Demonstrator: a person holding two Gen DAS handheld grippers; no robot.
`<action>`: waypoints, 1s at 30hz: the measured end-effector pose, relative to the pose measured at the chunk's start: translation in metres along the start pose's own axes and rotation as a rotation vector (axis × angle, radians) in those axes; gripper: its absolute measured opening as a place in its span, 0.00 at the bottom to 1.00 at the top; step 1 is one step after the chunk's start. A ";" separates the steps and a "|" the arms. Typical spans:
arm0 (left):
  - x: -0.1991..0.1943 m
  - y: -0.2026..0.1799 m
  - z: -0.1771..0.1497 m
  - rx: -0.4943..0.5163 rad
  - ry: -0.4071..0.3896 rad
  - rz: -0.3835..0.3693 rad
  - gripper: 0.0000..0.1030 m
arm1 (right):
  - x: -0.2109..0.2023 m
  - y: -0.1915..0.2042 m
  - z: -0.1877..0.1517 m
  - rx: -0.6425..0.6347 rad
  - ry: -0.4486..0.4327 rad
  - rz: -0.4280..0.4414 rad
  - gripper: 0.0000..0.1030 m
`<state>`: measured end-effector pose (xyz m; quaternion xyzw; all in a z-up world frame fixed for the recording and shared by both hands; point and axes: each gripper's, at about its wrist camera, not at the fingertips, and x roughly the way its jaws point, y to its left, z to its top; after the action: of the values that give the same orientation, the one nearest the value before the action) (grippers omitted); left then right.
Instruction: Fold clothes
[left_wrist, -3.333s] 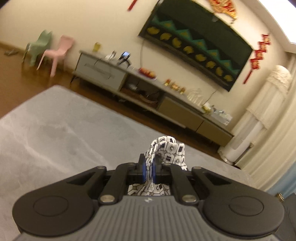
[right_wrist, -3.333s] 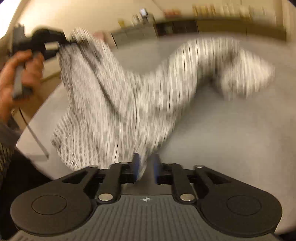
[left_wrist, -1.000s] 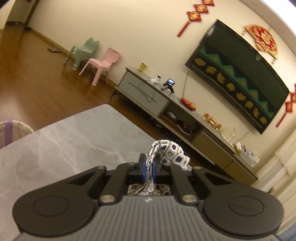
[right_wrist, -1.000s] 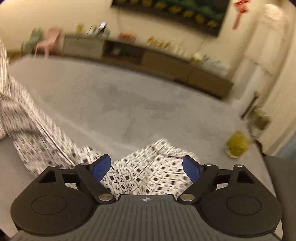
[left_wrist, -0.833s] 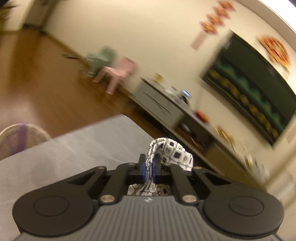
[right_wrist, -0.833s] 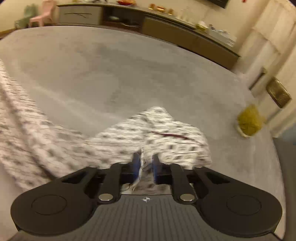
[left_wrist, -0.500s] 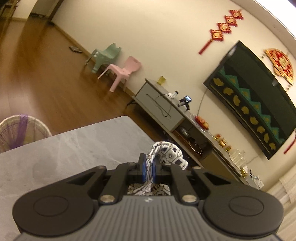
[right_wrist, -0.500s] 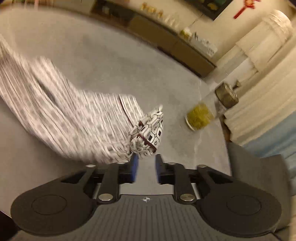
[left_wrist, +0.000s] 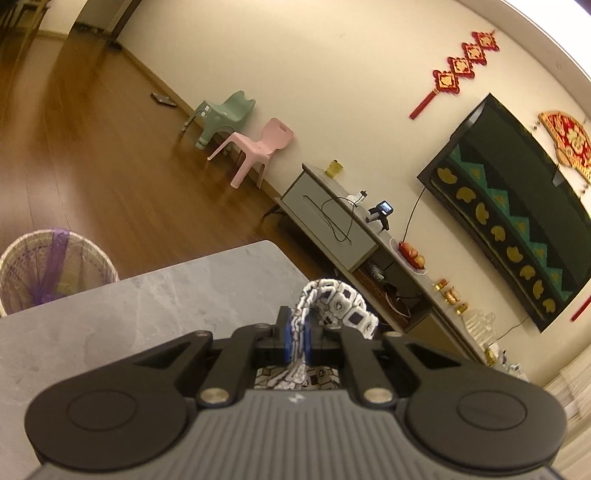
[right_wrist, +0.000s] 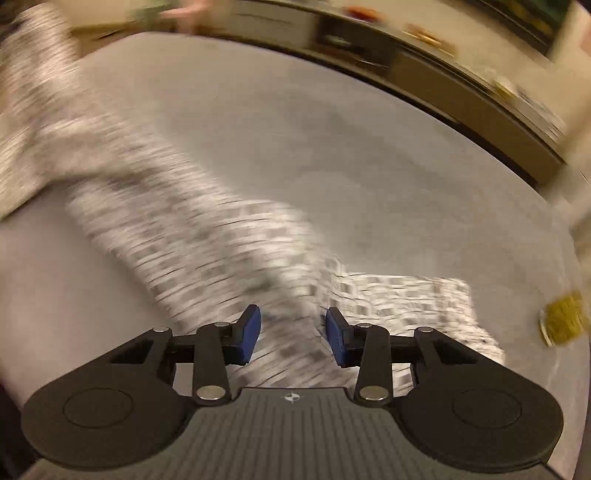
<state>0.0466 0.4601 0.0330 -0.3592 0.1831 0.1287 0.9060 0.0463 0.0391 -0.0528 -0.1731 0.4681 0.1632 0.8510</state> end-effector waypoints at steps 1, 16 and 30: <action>0.001 0.000 0.001 0.000 0.002 0.000 0.06 | -0.006 0.010 -0.008 -0.029 0.015 0.033 0.36; 0.010 -0.030 -0.017 0.160 0.044 -0.036 0.06 | 0.015 -0.053 -0.007 0.183 -0.038 0.216 0.61; 0.010 -0.027 -0.014 0.140 0.067 -0.039 0.06 | -0.048 -0.021 -0.051 0.064 -0.087 0.304 0.37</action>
<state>0.0623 0.4326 0.0353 -0.3024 0.2147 0.0861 0.9247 -0.0063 -0.0075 -0.0344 -0.0659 0.4564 0.2824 0.8412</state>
